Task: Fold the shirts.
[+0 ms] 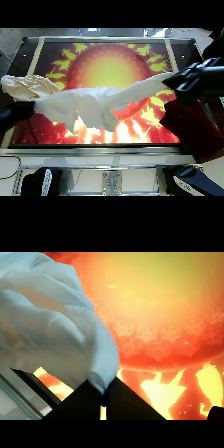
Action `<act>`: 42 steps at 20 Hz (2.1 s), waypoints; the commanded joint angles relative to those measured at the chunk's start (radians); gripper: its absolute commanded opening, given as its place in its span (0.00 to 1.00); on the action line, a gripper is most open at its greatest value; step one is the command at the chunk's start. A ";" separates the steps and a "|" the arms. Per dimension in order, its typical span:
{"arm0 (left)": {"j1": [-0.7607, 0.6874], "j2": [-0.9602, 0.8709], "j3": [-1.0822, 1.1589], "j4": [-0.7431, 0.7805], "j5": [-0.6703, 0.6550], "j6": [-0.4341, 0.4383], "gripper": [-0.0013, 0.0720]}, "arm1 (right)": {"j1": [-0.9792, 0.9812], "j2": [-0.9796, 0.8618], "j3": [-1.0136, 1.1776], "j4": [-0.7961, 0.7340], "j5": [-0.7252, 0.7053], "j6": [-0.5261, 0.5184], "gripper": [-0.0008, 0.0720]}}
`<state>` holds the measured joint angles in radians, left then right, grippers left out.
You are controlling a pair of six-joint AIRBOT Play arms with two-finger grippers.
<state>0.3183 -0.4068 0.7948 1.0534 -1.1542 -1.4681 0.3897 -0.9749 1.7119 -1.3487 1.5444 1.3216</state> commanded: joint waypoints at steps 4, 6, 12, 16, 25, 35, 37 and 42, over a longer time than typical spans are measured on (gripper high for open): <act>0.001 -0.070 -0.450 -0.067 -0.006 0.047 0.04 | 0.000 -0.237 -0.252 0.016 -0.049 0.005 0.03; 0.001 -0.070 -0.576 -0.067 0.091 0.047 0.03 | 0.000 -0.301 -0.344 0.015 -0.152 0.005 0.03; 0.001 -0.070 -0.634 -0.159 0.300 0.047 0.04 | 0.000 -0.479 -0.421 0.013 -0.413 0.053 0.07; 0.001 -0.056 -0.554 -0.240 0.379 0.047 0.83 | 0.000 -0.464 -0.366 -0.024 -0.283 0.080 0.69; -0.237 -0.077 -0.360 -0.401 0.244 0.134 0.83 | -0.022 -0.165 -0.194 -0.227 -0.082 0.122 0.68; -0.851 -0.537 -0.330 -0.458 0.586 0.073 0.76 | -0.021 -0.081 -0.194 -0.173 -0.078 0.132 0.68; -0.855 -0.570 -0.286 -0.460 0.577 0.073 0.76 | -0.021 -0.081 -0.194 -0.173 -0.090 0.132 0.68; -0.855 -0.593 -0.249 -0.433 0.562 0.069 0.68 | -0.021 -0.081 -0.194 -0.173 -0.090 0.132 0.68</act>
<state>-0.5262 -0.9745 0.5282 0.6147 -0.5941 -1.3930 0.3691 -1.0573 1.5166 -1.5219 1.4570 1.4528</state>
